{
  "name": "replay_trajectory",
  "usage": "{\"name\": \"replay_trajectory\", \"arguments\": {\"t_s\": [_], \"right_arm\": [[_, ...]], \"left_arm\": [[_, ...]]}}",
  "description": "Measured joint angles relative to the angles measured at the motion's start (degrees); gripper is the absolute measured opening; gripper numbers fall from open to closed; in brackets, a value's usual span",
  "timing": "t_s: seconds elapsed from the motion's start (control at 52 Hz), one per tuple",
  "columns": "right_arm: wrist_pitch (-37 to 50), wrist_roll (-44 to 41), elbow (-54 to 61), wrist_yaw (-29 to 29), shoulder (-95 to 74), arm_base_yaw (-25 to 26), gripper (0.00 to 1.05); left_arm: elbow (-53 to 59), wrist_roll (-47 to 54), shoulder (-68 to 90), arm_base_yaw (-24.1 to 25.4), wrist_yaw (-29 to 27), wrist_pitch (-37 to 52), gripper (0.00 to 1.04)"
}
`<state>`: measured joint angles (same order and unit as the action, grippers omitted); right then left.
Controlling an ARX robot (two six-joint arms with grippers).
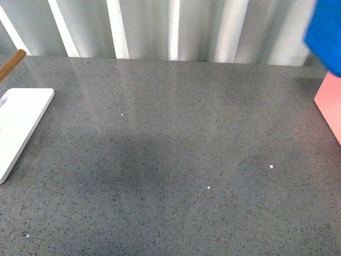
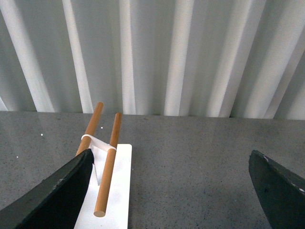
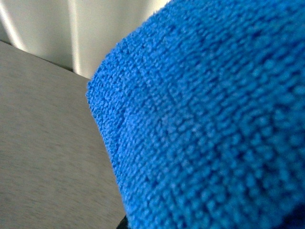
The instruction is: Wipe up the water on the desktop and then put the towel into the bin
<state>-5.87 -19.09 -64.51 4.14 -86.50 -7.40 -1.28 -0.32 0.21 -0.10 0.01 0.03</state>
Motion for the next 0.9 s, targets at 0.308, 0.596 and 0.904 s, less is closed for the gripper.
{"name": "replay_trajectory", "arguments": {"t_s": [0.308,0.596,0.904], "right_arm": [[-22.2,-1.4,-11.2,3.1,-2.9,13.6,0.05],[-31.2,-2.9,-18.8,2.9,-9.1,19.8,0.05],[-30.5,-4.3,-19.2,5.9,-11.2,20.5,0.05]], "left_arm": [[0.0,0.0,0.0,0.0,0.0,0.0,0.98],[0.0,0.0,0.0,0.0,0.0,0.0,0.98],[0.0,0.0,0.0,0.0,0.0,0.0,0.98]]}}
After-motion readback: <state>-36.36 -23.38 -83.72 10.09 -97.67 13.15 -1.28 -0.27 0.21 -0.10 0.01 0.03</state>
